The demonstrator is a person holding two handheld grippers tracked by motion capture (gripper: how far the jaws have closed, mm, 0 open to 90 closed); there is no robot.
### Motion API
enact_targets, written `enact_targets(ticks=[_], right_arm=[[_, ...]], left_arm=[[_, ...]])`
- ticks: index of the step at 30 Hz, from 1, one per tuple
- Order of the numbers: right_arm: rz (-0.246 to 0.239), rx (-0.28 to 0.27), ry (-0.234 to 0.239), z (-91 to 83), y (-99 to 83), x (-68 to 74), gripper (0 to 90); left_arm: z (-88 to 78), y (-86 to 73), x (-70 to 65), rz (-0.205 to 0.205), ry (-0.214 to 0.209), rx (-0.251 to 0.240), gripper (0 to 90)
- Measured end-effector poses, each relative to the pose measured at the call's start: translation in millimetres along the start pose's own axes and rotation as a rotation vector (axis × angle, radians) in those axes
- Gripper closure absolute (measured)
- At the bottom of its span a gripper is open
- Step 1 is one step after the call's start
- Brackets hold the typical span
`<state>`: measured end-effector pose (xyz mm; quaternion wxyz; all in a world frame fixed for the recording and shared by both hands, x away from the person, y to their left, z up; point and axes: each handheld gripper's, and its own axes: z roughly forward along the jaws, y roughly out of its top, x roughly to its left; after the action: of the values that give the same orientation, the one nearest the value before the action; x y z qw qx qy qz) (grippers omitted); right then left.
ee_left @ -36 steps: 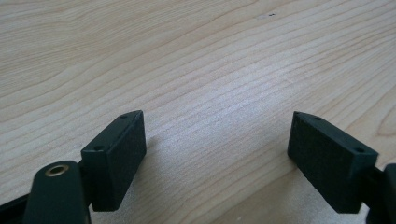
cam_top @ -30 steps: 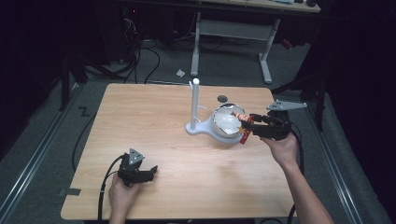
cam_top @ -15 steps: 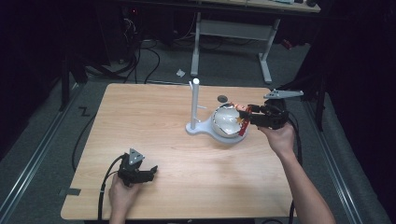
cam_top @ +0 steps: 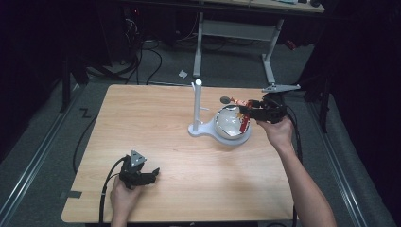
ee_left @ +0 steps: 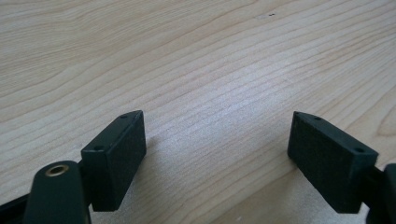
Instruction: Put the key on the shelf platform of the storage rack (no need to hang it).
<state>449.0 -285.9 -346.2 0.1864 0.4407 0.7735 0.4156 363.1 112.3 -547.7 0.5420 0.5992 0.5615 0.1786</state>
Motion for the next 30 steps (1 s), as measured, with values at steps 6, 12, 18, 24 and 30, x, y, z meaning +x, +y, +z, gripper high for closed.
enact_targets(ticks=[6, 12, 18, 24, 30], right_arm=[[0.006, 0.008, -0.004, 10.6, -0.3, -1.8, 48.8], [0.009, 0.013, -0.009, 17.7, -0.8, -2.4, 48.8], [0.007, 0.020, -0.007, 25.6, -2.1, -1.1, 48.7], [0.012, 0.029, -0.004, 33.7, -5.1, -0.1, 48.7], [0.023, 0.036, 0.000, 40.3, -9.9, -1.6, 48.7]], left_arm=[[0.1, 0.0, -0.1, -0.002, 0.000, -0.002, 19.6], [0.0, 0.0, 0.0, 0.000, 0.000, 0.000, 19.6], [0.2, -0.1, -0.1, -0.001, 0.000, -0.003, 19.6], [0.0, 0.0, 0.0, 0.000, 0.000, 0.000, 19.6], [0.0, 0.0, 0.0, 0.000, 0.000, 0.000, 19.6]])
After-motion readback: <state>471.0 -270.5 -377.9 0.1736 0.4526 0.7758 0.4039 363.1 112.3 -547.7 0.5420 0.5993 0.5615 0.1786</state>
